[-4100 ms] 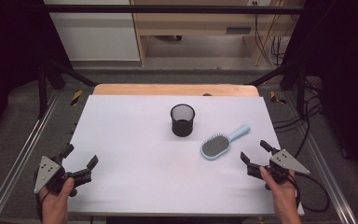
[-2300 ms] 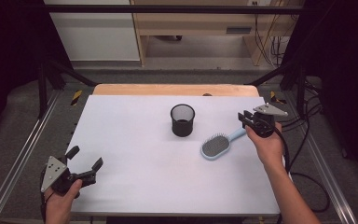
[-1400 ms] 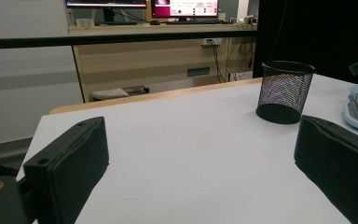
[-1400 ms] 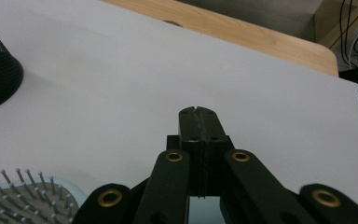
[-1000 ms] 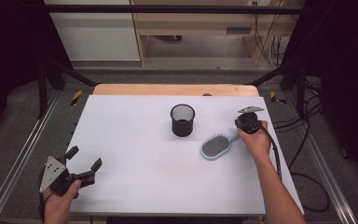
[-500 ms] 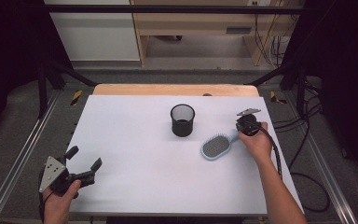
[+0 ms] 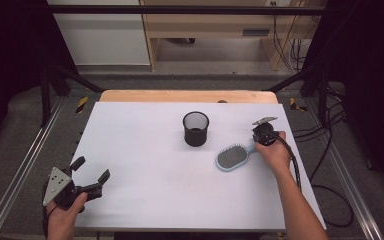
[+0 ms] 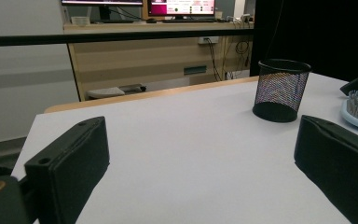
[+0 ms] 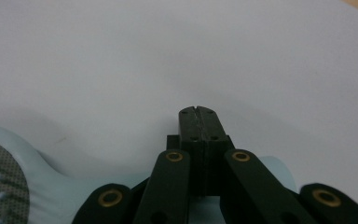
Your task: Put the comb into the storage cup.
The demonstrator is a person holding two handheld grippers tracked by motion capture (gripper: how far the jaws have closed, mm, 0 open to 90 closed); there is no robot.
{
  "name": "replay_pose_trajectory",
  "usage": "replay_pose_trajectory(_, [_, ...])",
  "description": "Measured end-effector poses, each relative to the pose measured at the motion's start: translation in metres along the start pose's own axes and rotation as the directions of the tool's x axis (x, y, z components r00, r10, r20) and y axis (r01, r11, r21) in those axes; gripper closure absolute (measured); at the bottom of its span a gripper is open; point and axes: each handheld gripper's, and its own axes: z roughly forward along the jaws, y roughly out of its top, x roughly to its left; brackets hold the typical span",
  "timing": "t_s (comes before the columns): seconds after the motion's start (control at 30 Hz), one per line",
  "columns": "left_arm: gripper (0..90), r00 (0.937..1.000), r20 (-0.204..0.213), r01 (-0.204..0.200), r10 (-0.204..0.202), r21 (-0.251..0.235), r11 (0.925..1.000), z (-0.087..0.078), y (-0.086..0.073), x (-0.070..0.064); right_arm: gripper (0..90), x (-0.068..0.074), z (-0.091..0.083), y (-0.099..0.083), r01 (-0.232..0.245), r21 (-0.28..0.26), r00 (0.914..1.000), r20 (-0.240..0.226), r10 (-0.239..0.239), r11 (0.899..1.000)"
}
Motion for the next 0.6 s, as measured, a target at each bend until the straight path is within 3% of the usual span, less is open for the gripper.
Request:
replay_pose_trajectory(0.17, [3.1, 1.0, 0.001, -0.001, 0.001, -0.001, 1.0, -0.001, 0.0, 0.0, 90.0, -0.005, -0.007, -0.005, -0.005, 0.056, 0.9999, -0.016, 0.005, 0.998])
replay_pose_trajectory(0.27, [3.2, 1.0, 0.0, 0.001, -0.001, 0.001, 1.0, 0.0, 0.0, 0.001, 90.0, -0.007, -0.02, -0.017, 0.001, 0.086, 0.9988, -0.049, 0.003, 0.996])
replay_pose_trajectory(0.53, [3.1, 0.9999, 0.001, -0.012, 0.012, 0.013, 0.9998, 0.001, 0.0, -0.002, 90.0, -0.001, -0.043, -0.043, 0.01, 0.068, 0.9937, -0.112, -0.003, 0.998])
replay_pose_trajectory(0.6, [3.1, 0.9999, 0.003, -0.014, 0.014, 0.014, 0.9998, 0.002, 0.0, -0.003, 90.0, 0.003, -0.05, -0.049, 0.022, 0.064, 0.9888, -0.149, -0.013, 0.998])
